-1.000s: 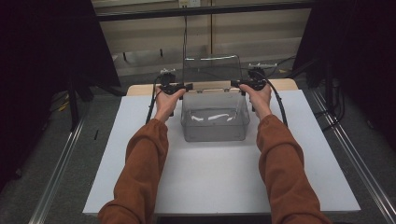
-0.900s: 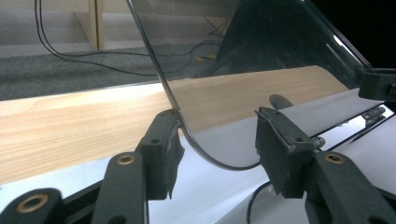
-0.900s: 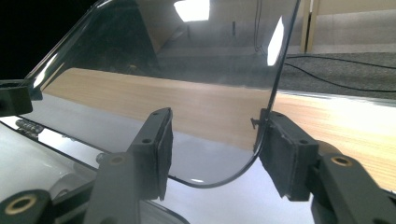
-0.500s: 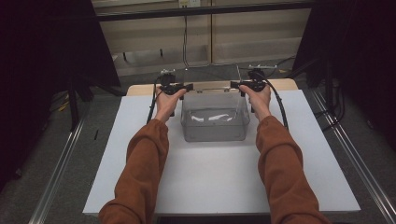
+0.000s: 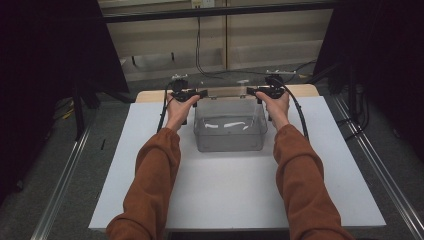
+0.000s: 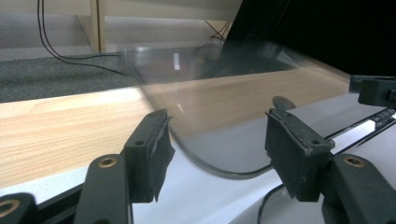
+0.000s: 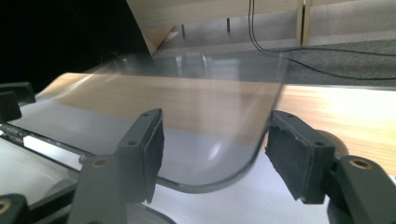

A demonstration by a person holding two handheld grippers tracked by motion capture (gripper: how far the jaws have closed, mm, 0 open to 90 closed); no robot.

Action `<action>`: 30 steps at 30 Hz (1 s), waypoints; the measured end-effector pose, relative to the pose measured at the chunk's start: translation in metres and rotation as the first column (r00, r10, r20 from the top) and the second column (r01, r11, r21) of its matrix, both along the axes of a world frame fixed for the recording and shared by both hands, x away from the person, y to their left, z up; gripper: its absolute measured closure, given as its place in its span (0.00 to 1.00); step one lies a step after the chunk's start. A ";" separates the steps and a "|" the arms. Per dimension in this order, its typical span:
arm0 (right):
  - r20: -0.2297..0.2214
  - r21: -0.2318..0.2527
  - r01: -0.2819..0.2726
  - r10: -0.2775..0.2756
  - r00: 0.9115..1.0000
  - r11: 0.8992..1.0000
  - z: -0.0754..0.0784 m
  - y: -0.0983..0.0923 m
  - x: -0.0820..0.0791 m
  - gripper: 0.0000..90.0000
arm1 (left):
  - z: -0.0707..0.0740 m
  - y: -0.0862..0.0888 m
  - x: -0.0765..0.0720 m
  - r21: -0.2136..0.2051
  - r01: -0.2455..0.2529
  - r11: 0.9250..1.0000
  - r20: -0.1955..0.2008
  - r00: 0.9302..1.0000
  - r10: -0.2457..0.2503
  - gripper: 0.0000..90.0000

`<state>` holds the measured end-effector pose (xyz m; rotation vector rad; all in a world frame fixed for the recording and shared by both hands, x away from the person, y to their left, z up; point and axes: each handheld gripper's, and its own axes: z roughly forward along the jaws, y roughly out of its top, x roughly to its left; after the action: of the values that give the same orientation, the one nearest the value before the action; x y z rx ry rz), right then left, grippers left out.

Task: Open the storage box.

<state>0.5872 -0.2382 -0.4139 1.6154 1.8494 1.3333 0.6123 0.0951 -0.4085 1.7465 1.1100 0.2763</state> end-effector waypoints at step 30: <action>0.205 -0.097 -0.007 0.027 0.978 0.995 0.014 0.002 -0.028 0.06 | 0.006 0.014 -0.023 0.041 0.002 0.999 0.138 0.990 -0.007 0.07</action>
<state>0.5590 -0.2366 -0.3996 1.3608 1.7777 1.3416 0.5889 0.1092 -0.4024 1.7380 1.0065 0.4137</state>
